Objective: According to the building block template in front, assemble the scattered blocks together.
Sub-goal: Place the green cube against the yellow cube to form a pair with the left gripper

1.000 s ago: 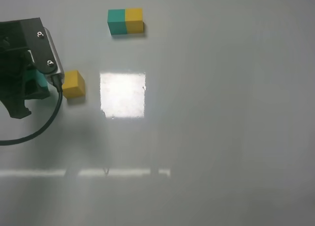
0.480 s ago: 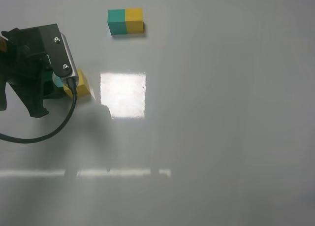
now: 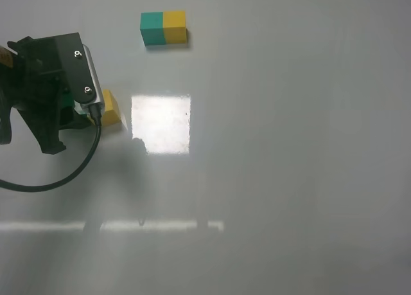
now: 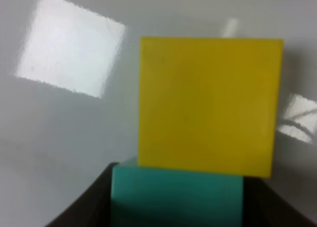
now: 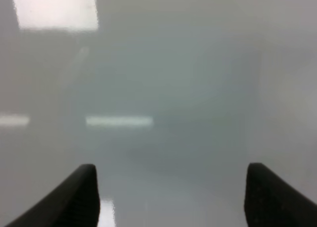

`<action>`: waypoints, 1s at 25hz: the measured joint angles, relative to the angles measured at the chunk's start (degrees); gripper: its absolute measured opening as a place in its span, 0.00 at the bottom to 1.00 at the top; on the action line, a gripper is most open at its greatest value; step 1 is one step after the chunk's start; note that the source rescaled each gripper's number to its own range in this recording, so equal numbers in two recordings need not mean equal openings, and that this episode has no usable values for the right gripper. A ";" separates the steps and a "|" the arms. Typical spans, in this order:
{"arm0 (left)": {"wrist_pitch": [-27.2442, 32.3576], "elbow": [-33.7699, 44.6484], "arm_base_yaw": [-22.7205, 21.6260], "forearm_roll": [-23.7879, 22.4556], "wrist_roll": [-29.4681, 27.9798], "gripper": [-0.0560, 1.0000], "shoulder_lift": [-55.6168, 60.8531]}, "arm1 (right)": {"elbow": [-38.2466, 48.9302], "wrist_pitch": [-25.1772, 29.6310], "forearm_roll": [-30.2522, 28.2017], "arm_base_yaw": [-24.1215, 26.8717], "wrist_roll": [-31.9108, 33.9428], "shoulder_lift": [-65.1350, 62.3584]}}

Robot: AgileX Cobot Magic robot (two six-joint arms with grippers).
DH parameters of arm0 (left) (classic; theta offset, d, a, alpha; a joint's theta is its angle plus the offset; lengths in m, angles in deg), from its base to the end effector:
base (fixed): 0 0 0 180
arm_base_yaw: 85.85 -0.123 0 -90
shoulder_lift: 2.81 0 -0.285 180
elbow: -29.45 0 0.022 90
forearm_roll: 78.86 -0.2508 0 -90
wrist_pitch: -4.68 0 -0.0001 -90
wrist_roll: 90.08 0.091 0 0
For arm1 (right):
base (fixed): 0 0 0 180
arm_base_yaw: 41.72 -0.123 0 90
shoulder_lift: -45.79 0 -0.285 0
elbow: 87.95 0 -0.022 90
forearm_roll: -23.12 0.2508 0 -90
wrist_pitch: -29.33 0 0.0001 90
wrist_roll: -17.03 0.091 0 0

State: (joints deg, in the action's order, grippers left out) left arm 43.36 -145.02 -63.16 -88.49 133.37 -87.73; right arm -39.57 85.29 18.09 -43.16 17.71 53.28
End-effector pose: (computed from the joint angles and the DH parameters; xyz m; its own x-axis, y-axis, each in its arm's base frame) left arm 0.2770 -0.1055 0.3702 -0.1237 0.8894 -0.4401 0.6427 0.4097 0.6474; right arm -0.0029 -0.0067 0.2854 -0.3714 -0.0466 -0.9273 0.0286 0.9977 -0.0616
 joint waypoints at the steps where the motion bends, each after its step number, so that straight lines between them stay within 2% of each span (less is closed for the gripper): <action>1: 0.00 0.00 0.00 0.01 0.00 0.08 0.00 | 0.00 0.00 0.00 0.00 0.00 0.00; 9: 0.00 0.00 0.00 0.19 0.00 0.08 0.00 | 0.00 0.00 0.00 0.00 0.00 0.00; 15: 0.79 0.00 -0.07 3.28 0.12 0.08 0.00 | 0.00 0.00 0.00 0.00 0.00 0.00; 25: 1.37 0.00 -0.07 4.41 2.47 0.08 0.00 | 0.00 0.00 0.00 0.00 0.00 0.00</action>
State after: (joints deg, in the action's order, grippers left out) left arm 44.73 -145.02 -63.23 -84.09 135.85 -87.73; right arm -39.57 85.29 18.09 -43.16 17.71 53.28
